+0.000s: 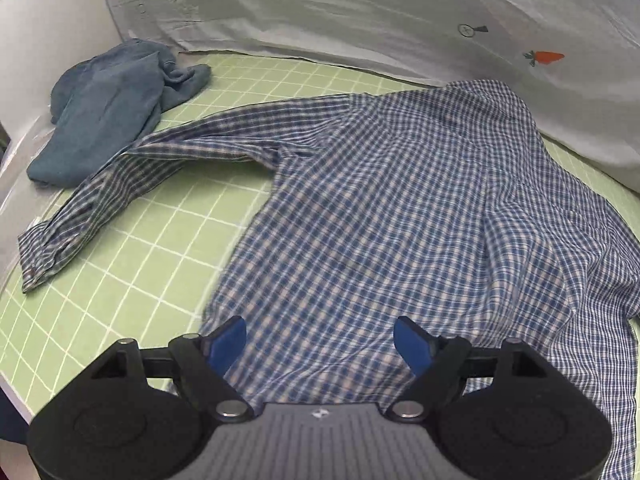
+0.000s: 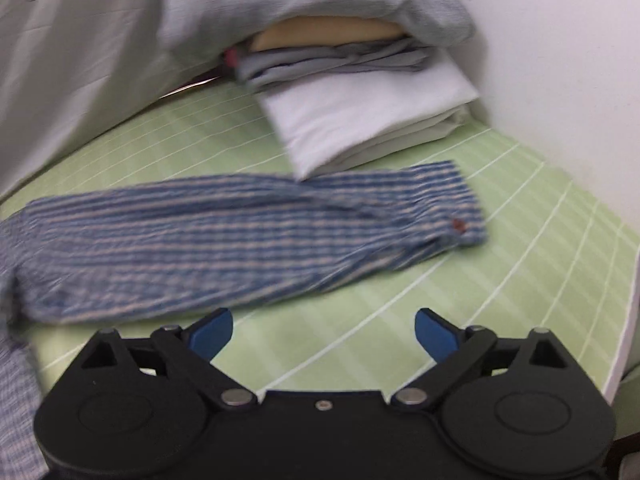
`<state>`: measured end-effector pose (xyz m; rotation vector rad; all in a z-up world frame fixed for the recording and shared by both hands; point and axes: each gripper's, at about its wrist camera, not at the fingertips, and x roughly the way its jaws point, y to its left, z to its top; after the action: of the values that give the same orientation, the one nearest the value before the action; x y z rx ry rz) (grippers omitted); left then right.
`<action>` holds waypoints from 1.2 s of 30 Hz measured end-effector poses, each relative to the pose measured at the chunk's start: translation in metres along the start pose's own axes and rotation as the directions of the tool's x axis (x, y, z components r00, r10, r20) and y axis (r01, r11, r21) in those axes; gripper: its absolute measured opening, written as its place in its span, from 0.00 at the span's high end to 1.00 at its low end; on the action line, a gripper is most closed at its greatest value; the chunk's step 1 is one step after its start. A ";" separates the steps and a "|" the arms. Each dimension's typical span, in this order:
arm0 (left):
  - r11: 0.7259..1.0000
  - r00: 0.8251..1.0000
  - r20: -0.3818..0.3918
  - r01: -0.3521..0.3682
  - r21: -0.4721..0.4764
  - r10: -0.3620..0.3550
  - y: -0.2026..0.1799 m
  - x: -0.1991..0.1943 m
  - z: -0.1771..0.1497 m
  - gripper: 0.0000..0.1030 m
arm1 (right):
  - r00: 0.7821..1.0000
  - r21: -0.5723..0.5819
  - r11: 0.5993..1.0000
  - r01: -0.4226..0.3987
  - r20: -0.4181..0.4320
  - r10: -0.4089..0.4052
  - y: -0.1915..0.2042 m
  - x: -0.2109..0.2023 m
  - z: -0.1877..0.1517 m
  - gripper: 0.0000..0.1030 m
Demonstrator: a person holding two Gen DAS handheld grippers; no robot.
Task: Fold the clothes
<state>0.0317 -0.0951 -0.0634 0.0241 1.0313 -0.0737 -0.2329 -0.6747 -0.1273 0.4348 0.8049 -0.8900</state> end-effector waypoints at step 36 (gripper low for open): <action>0.988 0.996 -0.074 -0.058 -0.140 0.048 0.317 0.077 0.043 0.48 | 0.992 -0.150 0.983 -0.107 -0.077 0.096 0.310 -0.146 -0.216 0.00</action>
<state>0.1307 0.2149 -0.1120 -0.0761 1.1033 0.0491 -0.1276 -0.2840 -0.1475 0.3688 0.9005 -0.7152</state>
